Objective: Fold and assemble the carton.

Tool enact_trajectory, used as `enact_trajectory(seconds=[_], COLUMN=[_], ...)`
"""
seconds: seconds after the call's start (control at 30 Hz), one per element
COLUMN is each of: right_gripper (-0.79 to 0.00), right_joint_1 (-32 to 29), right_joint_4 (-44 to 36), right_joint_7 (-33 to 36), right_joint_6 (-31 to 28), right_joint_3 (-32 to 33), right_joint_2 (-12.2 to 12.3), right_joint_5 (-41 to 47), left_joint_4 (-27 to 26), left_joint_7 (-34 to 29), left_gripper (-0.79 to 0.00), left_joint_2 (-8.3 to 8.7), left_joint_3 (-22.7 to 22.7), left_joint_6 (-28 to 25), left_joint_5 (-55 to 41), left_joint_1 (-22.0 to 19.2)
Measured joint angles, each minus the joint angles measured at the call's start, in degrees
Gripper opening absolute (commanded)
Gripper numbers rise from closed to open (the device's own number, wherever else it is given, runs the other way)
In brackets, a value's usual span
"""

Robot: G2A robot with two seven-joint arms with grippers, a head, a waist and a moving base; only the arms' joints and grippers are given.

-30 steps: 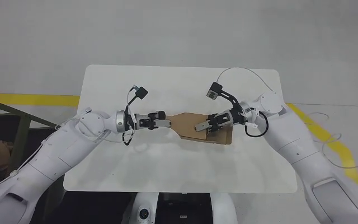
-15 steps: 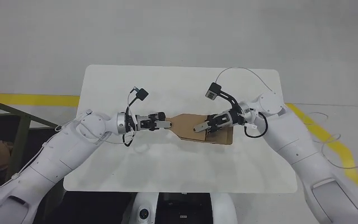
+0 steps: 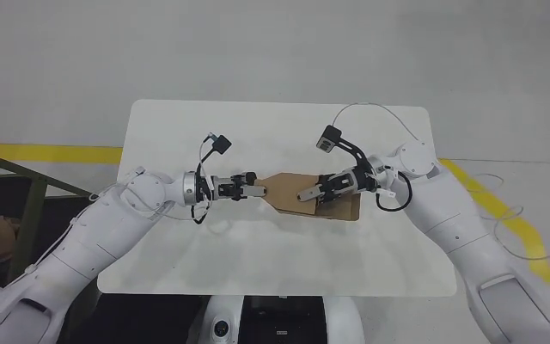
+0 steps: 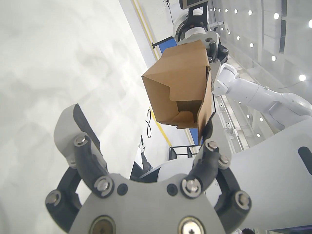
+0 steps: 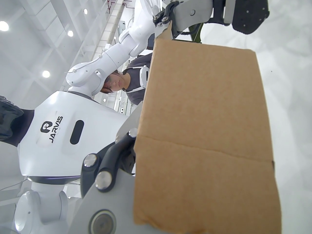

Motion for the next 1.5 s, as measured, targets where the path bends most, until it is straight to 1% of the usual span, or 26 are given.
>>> enact_trajectory(seconds=[0.17,0.5,0.63,0.77,0.9,1.13,1.23,1.3,1.4,1.5], right_gripper=[-0.785,-0.785,-0.785,-0.785,-0.785,-0.785,-0.785,-0.785,-0.785,-0.785], right_joint_1=[-0.05,0.15,0.10,-0.13,-0.21,-0.08,-0.20,-0.38,-0.64,-0.86], right_joint_4=[-0.31,-0.08,0.05,-0.02,-0.12,-0.05,-0.03,-0.03,0.03,0.42], right_joint_7=[0.05,0.06,0.20,0.19,0.13,0.20,0.26,0.29,0.32,0.29], right_joint_6=[0.05,0.06,0.19,0.19,0.13,0.19,0.26,0.29,0.32,0.29], right_joint_3=[0.16,0.04,0.36,0.64,0.69,0.86,1.20,1.54,2.05,2.64], right_joint_2=[-0.08,-0.51,-0.49,-0.46,-0.58,-0.72,-0.66,-0.58,-0.50,-0.48], right_joint_5=[0.40,0.97,0.94,0.93,1.03,1.04,1.02,1.16,1.57,2.34], left_joint_4=[0.03,0.36,1.36,1.00,-0.15,-0.35,0.25,0.51,0.23,-0.72], left_joint_7=[0.04,-0.24,0.56,0.46,-0.61,-1.23,1.39,4.39,8.21,10.16], left_gripper=[0.000,0.000,0.000,0.000,0.000,0.000,0.000,0.000,0.000,0.000], left_joint_2=[-0.47,-2.00,-2.13,-2.20,-2.51,-3.32,-3.48,-3.50,-3.42,-3.29], left_joint_3=[-0.39,0.04,-1.27,-2.28,-2.27,-2.13,-3.65,-5.19,-7.20,-8.73], left_joint_6=[-0.33,-0.87,-1.42,-1.75,-1.89,-2.13,-4.64,-7.14,-10.56,-13.73], left_joint_5=[-0.17,-0.51,0.00,0.30,-0.05,-0.09,1.32,3.12,5.70,8.06], left_joint_1=[0.43,0.37,0.47,1.03,1.75,1.71,1.48,1.77,2.95,4.44])
